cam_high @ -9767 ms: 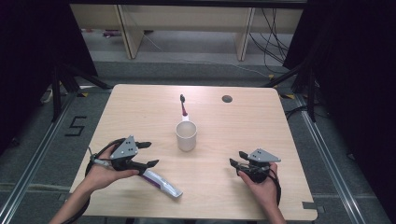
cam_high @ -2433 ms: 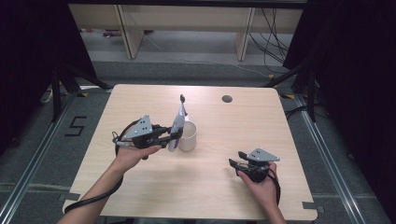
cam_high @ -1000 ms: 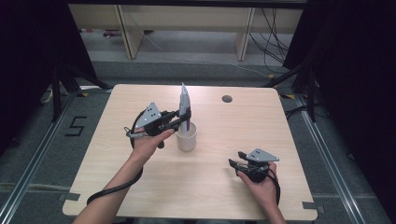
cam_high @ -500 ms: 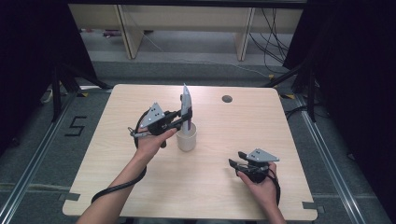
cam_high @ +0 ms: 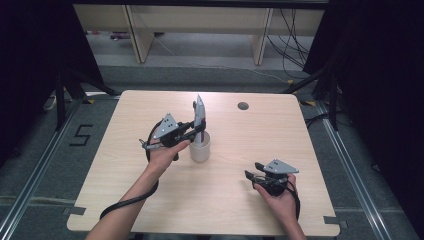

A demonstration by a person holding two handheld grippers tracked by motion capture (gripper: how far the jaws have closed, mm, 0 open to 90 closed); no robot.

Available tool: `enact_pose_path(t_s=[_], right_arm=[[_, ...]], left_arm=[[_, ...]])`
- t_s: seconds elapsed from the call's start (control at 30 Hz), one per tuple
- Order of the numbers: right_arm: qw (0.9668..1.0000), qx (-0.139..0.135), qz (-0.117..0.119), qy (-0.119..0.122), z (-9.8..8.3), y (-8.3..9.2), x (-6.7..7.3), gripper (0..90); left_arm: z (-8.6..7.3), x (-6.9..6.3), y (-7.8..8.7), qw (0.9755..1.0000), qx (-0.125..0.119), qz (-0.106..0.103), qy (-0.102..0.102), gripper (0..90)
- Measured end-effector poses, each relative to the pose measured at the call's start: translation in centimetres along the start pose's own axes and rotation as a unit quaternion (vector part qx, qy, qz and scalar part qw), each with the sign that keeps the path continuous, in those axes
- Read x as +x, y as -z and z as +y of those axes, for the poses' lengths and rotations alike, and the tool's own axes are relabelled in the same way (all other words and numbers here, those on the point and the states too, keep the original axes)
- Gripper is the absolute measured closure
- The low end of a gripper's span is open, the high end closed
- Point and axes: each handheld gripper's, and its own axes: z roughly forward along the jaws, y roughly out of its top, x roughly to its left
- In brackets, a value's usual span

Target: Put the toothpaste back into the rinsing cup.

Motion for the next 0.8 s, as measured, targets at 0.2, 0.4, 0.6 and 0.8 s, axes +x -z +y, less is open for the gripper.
enact_pose_path(t_s=[0.2,0.4,0.6,0.8], right_arm=[[1.0,-0.001,-0.002,0.006,0.0,0.0,0.0,47.1],[1.0,-0.002,-0.002,0.007,0.0,0.0,0.0,47.1],[1.0,-0.001,-0.001,0.007,0.0,0.0,0.0,47.1],[1.0,0.004,0.003,0.004,0.0,0.0,0.1,47.1]], left_arm=[[-0.6,0.1,0.0,1.0,0.007,0.002,0.003,74.4],[-1.1,0.2,0.0,1.0,0.009,0.003,0.001,74.4],[-1.5,0.2,-0.1,0.9999,0.014,0.003,0.003,74.3],[-1.8,0.1,0.0,0.9998,0.019,0.004,0.003,74.3]])
